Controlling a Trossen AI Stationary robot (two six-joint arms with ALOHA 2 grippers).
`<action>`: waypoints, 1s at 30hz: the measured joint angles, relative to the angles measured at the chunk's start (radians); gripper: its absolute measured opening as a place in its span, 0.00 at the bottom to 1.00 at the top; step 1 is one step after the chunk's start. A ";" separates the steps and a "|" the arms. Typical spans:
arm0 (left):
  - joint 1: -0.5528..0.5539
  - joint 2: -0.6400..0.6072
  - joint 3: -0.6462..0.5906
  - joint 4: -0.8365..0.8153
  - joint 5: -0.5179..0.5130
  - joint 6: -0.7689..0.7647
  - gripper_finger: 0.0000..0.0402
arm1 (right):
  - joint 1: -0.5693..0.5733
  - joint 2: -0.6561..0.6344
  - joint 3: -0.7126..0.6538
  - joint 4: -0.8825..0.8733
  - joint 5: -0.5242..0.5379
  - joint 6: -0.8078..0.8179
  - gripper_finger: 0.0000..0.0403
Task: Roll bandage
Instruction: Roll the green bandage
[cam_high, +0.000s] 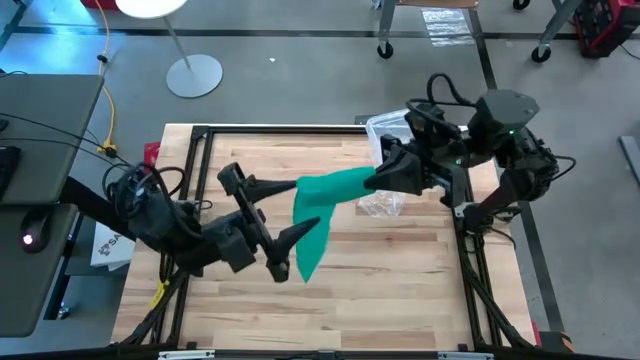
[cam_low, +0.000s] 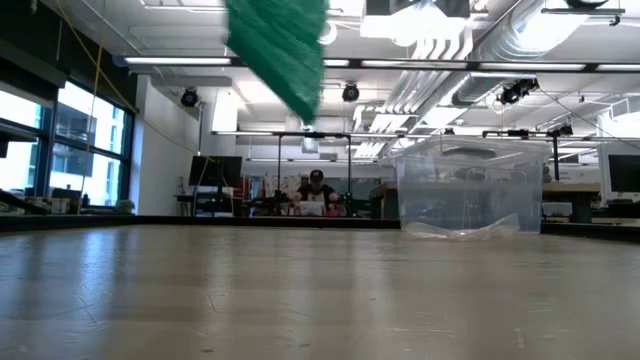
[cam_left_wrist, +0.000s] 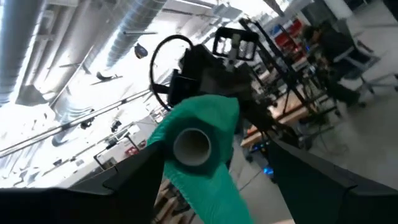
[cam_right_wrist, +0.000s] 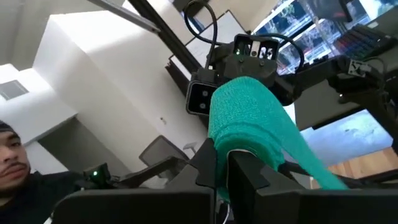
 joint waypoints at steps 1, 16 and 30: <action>-0.001 0.000 0.000 -0.012 -0.011 -0.001 0.70 | 0.000 0.001 0.000 -0.001 -0.003 0.000 0.02; -0.078 0.002 0.000 -0.019 -0.224 -0.030 0.67 | -0.038 0.006 0.000 0.048 -0.009 0.000 0.02; -0.013 0.002 0.000 -0.002 -0.051 -0.105 0.67 | -0.048 0.004 0.000 0.046 -0.012 -0.012 0.02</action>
